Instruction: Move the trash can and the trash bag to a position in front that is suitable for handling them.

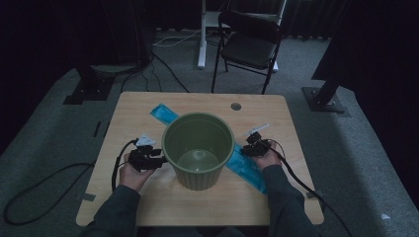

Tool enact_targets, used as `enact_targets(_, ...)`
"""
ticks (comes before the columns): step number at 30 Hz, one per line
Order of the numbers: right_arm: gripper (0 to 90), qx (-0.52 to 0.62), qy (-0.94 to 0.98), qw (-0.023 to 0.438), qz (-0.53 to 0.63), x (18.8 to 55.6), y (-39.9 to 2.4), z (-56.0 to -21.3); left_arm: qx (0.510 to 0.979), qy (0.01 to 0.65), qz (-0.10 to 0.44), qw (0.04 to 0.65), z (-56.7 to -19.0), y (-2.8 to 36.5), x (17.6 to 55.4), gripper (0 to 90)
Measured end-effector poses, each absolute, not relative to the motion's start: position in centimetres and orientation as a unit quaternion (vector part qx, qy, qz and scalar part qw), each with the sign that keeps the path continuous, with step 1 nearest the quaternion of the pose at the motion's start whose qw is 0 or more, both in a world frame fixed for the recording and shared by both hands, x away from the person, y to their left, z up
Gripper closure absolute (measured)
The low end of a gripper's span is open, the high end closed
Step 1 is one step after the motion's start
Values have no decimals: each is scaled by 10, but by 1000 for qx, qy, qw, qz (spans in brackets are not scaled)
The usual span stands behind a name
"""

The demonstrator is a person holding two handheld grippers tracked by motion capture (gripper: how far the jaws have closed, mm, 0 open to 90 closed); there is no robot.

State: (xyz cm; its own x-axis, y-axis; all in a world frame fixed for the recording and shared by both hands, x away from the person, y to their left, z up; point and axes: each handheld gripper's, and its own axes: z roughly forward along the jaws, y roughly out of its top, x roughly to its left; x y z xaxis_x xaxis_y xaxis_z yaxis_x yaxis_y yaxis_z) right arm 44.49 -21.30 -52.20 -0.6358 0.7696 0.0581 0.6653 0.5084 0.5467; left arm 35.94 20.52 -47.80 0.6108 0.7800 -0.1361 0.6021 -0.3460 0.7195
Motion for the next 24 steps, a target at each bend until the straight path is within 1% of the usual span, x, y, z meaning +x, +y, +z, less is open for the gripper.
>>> enact_targets(3, 861, 405, 871, 93, 264, 441, -213, -521, 812, 426, 117, 381, -478, 206, 359, 507)
enact_targets(6, 888, 393, 879, 92, 252, 434, -216, -520, 813, 422, 116, 382, -478, 205, 359, 507)
enact_targets(13, 886, 391, 882, 84, 248, 417, -238, -519, 816, 416, 117, 384, -478, 203, 359, 507)
enact_targets(18, 861, 389, 886, 98, 231, 405, -254, -518, 817, 415, 118, 384, -478, 204, 360, 512)
enact_targets(23, 857, 401, 881, 98, 232, 396, -269, -517, 817, 413, 119, 384, -478, 204, 359, 513)
enact_targets(24, 837, 406, 875, 100, 242, 394, -271, -515, 817, 413, 120, 383, -478, 204, 359, 513)
